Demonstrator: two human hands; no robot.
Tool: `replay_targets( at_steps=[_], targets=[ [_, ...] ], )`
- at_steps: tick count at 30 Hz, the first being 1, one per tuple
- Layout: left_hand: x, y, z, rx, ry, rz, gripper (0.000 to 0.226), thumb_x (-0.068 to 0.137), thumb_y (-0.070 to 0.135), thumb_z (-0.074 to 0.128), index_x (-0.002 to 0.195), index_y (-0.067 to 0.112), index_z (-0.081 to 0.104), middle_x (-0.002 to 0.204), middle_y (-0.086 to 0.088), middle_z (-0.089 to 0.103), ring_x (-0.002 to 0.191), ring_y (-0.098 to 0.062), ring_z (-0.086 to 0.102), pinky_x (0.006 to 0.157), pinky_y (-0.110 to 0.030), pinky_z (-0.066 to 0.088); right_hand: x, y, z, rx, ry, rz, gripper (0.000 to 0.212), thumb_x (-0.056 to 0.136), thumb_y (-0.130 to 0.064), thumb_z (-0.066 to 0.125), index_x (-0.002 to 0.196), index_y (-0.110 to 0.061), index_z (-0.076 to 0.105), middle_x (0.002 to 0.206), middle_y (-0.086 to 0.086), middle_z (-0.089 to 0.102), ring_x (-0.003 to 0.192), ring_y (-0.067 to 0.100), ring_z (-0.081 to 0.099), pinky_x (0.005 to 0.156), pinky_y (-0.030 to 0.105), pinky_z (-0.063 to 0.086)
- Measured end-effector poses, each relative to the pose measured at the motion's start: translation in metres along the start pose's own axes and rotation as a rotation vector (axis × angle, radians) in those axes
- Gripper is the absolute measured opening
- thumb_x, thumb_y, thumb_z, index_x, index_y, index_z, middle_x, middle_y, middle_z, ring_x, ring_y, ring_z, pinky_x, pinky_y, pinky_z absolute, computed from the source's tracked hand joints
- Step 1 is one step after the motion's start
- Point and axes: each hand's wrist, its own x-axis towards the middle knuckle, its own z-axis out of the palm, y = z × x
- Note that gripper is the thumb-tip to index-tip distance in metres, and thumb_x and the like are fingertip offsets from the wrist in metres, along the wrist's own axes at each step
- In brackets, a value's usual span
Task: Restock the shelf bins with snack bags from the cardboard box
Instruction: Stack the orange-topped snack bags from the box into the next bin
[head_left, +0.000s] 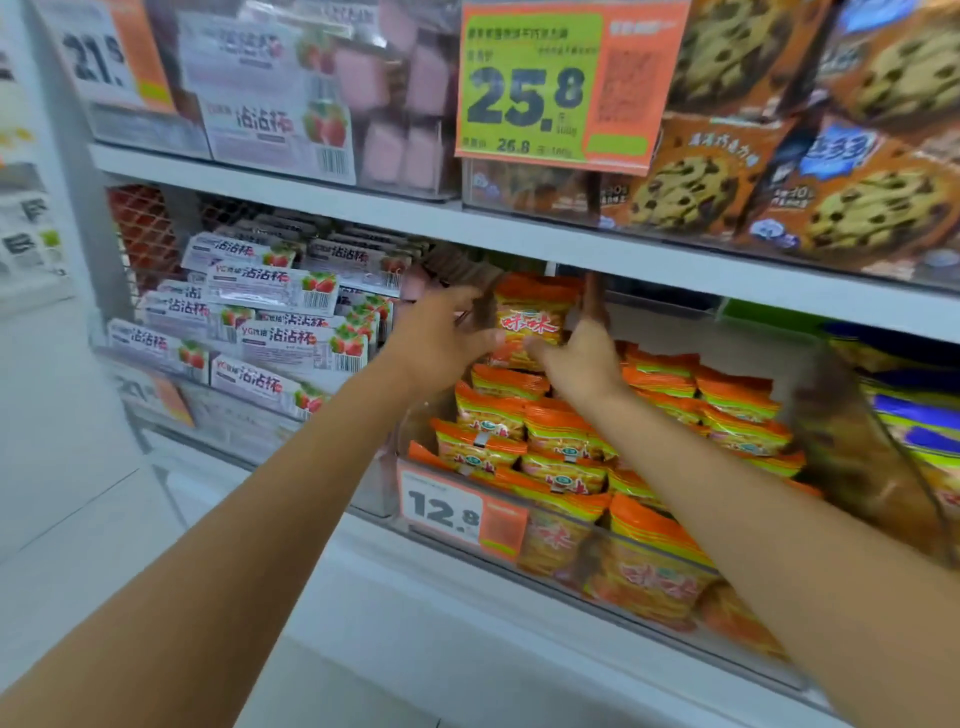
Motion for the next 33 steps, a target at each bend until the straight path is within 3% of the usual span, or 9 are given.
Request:
replay_targets(
  at_steps=[2, 5, 9, 12, 16, 20, 24, 29, 33],
  targets=[
    [-0.007, -0.010, -0.003, -0.115, 0.004, -0.012, 0.050, 0.089, 0.014, 0.069, 0.137, 0.012, 0.052, 0.118, 0.011, 0.060, 0.109, -0.004, 0.058, 0.088, -0.012, 0.043, -0.004, -0.001, 0.003, -0.075, 0.001, -0.112, 0.083, 0.089, -0.022, 0.066, 0.153, -0.034, 0.014, 0.147, 0.010, 0.041, 0.104, 0.027, 0.061, 0.091, 0.045, 0.054],
    [-0.022, -0.026, -0.004, -0.182, 0.045, -0.117, 0.063, 0.089, 0.019, 0.070, 0.145, 0.017, 0.043, 0.141, 0.005, 0.051, 0.130, -0.015, 0.048, 0.109, -0.033, 0.040, -0.005, 0.002, 0.006, -0.168, -0.032, -0.198, 0.065, 0.094, -0.018, 0.060, 0.151, -0.029, 0.030, 0.151, 0.007, 0.036, 0.112, 0.021, 0.058, 0.103, 0.034, 0.043],
    [-0.038, -0.035, 0.001, -0.188, 0.099, -0.045, 0.033, 0.092, 0.019, 0.064, 0.123, 0.030, 0.063, 0.109, -0.005, 0.072, 0.103, -0.031, 0.066, 0.094, -0.051, 0.052, -0.004, 0.002, 0.006, -0.138, -0.059, -0.153, 0.064, 0.092, -0.021, 0.062, 0.149, -0.030, 0.034, 0.149, 0.008, 0.039, 0.075, 0.012, 0.057, 0.071, 0.034, 0.058],
    [-0.039, -0.036, 0.002, -0.173, 0.121, -0.047, 0.031, 0.091, 0.020, 0.063, 0.115, 0.039, 0.063, 0.103, -0.014, 0.072, 0.101, -0.044, 0.063, 0.089, -0.060, 0.051, -0.008, 0.001, 0.006, -0.231, -0.094, -0.153, 0.065, 0.096, -0.025, 0.058, 0.153, -0.018, 0.027, 0.159, 0.007, 0.022, 0.136, 0.025, 0.041, 0.114, 0.032, 0.023],
    [-0.041, -0.033, 0.004, -0.142, 0.148, -0.062, 0.031, 0.092, 0.019, 0.063, 0.120, 0.033, 0.064, 0.103, -0.010, 0.073, 0.099, -0.037, 0.067, 0.088, -0.057, 0.053, -0.011, -0.002, 0.003, -0.340, -0.078, -0.164, 0.069, 0.097, -0.030, 0.056, 0.154, -0.016, 0.020, 0.163, 0.007, 0.000, 0.150, 0.027, 0.004, 0.118, 0.032, 0.010],
    [-0.044, -0.027, 0.003, -0.120, 0.159, -0.075, 0.031, 0.093, 0.019, 0.061, 0.115, 0.040, 0.060, 0.105, -0.011, 0.072, 0.100, -0.037, 0.066, 0.088, -0.057, 0.053, -0.018, -0.006, 0.001, -0.327, 0.006, -0.152, 0.075, 0.091, -0.032, 0.065, 0.152, -0.014, 0.027, 0.158, 0.012, 0.019, 0.147, 0.027, 0.017, 0.116, 0.028, 0.017],
    [-0.049, -0.014, 0.002, -0.072, 0.169, -0.107, 0.038, 0.095, 0.014, 0.057, 0.133, 0.020, 0.057, 0.105, -0.007, 0.067, 0.091, -0.027, 0.063, 0.089, -0.049, 0.052, -0.017, -0.015, 0.003, -0.335, 0.026, -0.147, 0.066, 0.086, -0.033, 0.071, 0.143, -0.012, 0.044, 0.144, 0.011, 0.042, 0.132, 0.029, 0.042, 0.109, 0.033, 0.034],
    [-0.053, -0.007, 0.002, -0.077, 0.187, -0.140, 0.041, 0.095, 0.017, 0.060, 0.136, 0.013, 0.054, 0.125, -0.006, 0.064, 0.102, -0.016, 0.058, 0.086, -0.032, 0.049, -0.023, -0.026, 0.002, -0.363, -0.030, -0.104, 0.081, 0.083, -0.035, 0.074, 0.149, -0.016, 0.031, 0.147, 0.016, 0.034, 0.135, 0.035, 0.035, 0.110, 0.041, 0.035],
    [-0.073, 0.004, 0.011, 0.108, 0.441, -0.166, 0.040, 0.090, 0.031, 0.066, 0.126, 0.015, 0.059, 0.120, -0.003, 0.061, 0.113, -0.021, 0.053, 0.089, -0.033, 0.045, -0.056, -0.028, -0.023, -0.360, -0.035, -0.135, 0.074, 0.087, -0.026, 0.070, 0.149, -0.020, 0.030, 0.140, 0.012, 0.037, 0.134, 0.031, 0.034, 0.107, 0.038, 0.038]
  ],
)
